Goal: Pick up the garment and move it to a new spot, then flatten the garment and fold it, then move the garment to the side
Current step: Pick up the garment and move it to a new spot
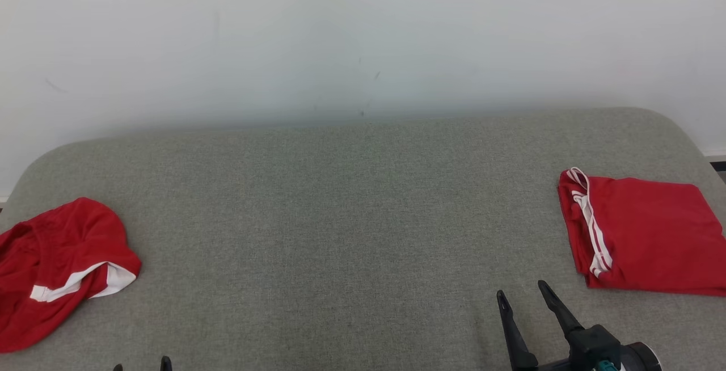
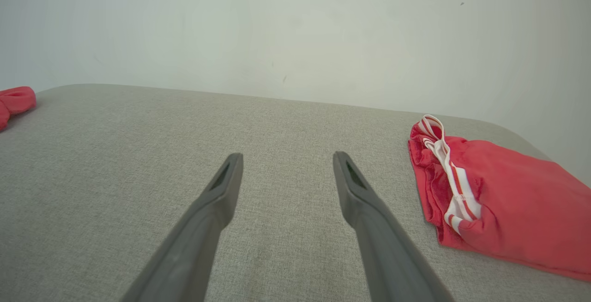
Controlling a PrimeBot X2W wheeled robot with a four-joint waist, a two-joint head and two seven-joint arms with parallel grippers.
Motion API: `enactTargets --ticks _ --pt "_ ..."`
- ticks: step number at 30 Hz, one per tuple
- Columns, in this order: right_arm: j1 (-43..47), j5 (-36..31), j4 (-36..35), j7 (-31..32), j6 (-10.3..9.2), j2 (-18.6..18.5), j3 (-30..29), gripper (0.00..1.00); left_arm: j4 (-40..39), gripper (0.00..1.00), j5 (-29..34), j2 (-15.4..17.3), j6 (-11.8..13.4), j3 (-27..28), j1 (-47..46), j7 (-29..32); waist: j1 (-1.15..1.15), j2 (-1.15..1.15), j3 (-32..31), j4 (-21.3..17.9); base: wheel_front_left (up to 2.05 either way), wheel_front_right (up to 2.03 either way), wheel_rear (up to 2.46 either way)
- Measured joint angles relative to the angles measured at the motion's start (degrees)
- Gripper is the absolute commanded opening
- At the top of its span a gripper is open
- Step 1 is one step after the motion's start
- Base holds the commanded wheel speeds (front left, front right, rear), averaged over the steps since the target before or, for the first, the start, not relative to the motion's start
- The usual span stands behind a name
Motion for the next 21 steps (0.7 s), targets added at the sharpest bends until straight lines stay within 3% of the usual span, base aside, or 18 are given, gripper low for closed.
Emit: enactTargets --ticks 11,21 --pt "0.5 0.0 -0.5 0.0 0.0 0.0 -0.3 1.0 0.3 1.0 -0.3 0.0 -0.3 -0.2 0.0 0.0 0.0 0.0 0.1 0.4 0.0 0.0 0.0" --pt "1.2 -0.1 -0.7 -0.1 0.0 0.1 -0.1 1.0 1.1 1.0 0.0 0.0 -0.3 0.5 0.0 0.0 0.0 0.0 -0.3 4.7 0.0 0.0 0.0"
